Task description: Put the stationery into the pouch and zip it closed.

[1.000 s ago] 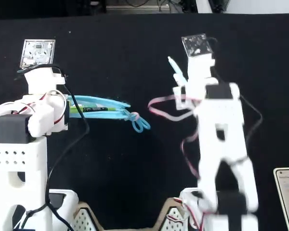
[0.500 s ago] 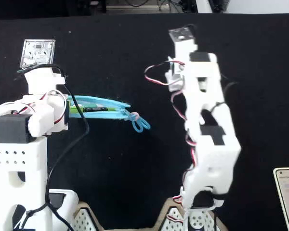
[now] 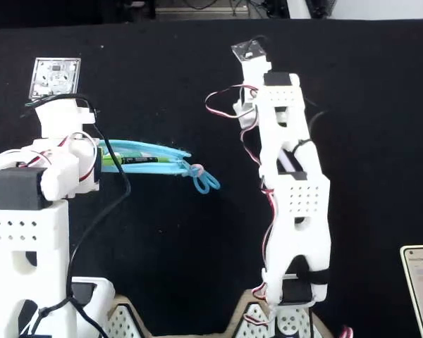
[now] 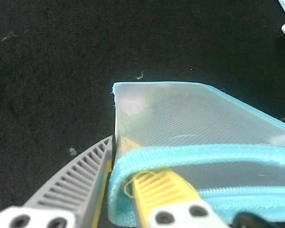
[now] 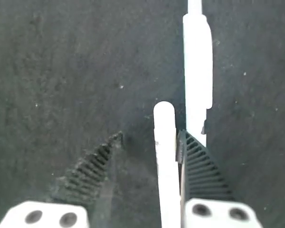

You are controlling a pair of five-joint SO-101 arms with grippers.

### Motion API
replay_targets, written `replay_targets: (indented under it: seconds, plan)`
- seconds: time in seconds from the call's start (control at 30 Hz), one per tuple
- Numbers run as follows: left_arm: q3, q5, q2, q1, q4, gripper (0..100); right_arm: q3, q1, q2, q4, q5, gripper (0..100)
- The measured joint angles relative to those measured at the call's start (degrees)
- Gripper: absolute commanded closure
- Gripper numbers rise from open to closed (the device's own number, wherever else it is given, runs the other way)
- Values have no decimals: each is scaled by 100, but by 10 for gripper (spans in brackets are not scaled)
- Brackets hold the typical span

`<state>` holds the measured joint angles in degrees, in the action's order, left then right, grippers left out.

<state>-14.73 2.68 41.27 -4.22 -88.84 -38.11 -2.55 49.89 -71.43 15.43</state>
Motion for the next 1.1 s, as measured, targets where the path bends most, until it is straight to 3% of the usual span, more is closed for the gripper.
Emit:
replay_targets:
  seconds: [0.17,0.3,0.47,0.8,1.1]
  plan:
    - [0,0,0,0,0,970,-387,0,308,-79,440,843]
    - [0,0,0,0,0,970,-765,0,642,-79,589,989]
    - [0,0,0,0,0,970,-1389,-9,835,-457,615,988]
    - [0,0,0,0,0,970,-3719,-9,835,-2743,378,988]
    - [0,0,0,0,0,970,-2901,0,440,-2769,-290,988]
